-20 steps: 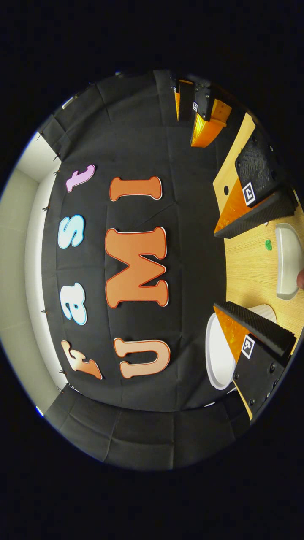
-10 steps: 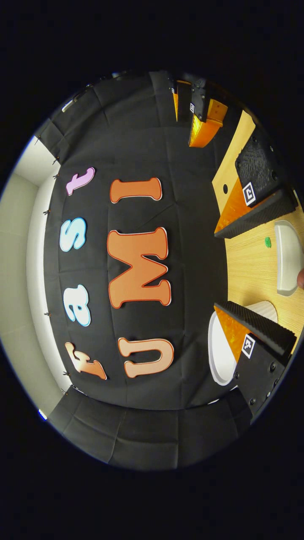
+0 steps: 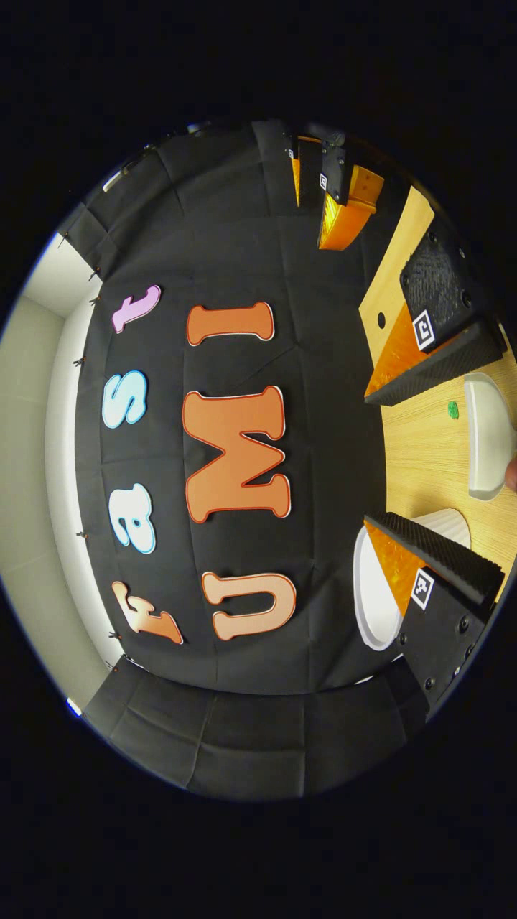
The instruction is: Pick up the small broom and dustpan from the desktop, sweep the trash into the dustpan with the broom, and then empty the trash into the garbage bin.
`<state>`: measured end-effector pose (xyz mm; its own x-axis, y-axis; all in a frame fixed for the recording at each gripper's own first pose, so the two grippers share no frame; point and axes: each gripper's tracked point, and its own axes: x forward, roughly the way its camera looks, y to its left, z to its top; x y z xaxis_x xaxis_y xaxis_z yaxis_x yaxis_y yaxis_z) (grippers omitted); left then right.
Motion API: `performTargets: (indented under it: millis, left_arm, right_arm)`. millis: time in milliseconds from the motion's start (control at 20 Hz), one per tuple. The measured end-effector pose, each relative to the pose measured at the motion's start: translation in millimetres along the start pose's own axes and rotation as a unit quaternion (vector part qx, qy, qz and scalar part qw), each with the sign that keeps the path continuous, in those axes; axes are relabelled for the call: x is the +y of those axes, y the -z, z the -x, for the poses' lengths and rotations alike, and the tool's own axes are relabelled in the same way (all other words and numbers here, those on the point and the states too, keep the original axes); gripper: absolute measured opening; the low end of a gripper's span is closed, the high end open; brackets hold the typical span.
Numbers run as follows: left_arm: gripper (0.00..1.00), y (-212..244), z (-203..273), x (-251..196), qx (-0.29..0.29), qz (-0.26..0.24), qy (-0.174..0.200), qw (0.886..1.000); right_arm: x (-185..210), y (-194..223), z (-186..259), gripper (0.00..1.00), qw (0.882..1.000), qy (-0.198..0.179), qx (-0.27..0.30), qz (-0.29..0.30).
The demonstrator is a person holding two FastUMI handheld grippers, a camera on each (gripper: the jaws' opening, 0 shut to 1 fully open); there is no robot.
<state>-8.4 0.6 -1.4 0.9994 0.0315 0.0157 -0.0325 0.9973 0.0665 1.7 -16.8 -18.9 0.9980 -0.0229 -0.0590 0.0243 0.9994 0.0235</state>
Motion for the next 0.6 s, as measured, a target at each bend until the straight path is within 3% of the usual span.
performTargets:
  millis: [350,600]
  left_arm:
    - [0.94,7,3,0,0.012,0.000,-0.004,1.000]
    - [0.94,26,4,2,0.044,0.004,-0.001,0.999]
  right_arm:
    - [1,8,2,0.94,1.000,-0.010,0.011,0.002]
    - [15,42,6,0.94,0.998,-0.023,0.064,0.000]
